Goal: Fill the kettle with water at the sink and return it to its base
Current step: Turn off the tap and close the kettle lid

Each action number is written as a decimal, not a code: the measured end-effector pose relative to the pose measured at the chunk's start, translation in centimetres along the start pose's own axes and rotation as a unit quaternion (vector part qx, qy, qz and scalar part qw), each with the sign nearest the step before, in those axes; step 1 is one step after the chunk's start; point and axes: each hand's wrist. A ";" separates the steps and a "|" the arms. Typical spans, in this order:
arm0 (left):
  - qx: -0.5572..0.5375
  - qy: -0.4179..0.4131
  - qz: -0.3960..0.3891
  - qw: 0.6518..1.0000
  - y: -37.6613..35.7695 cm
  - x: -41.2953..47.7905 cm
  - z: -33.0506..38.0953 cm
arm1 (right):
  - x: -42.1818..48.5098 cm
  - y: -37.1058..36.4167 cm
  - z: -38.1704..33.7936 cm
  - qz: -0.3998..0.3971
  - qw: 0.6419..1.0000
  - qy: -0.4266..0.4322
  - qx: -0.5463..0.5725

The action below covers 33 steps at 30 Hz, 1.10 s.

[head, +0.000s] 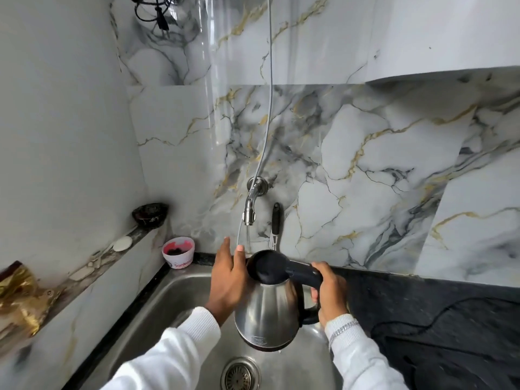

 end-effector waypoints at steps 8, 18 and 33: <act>-0.267 0.149 -0.028 0.952 -1.7 -4.9 1.3 | -2.3 5.1 -2.6 0.027 0.999 0.006 0.020; -0.335 0.159 -0.157 0.915 -10.7 -11.0 6.2 | -3.6 17.9 -7.5 0.092 0.994 0.049 0.014; -0.341 0.183 -0.229 0.893 -23.7 -16.6 11.8 | -1.6 33.1 -10.9 0.157 0.986 0.051 0.022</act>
Point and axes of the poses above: each hand's wrist, its own x-axis towards the middle knuckle, its own y-axis out of the back of the hand, z = x × y, and after that the axes turned 3 degrees about -y, right-handed
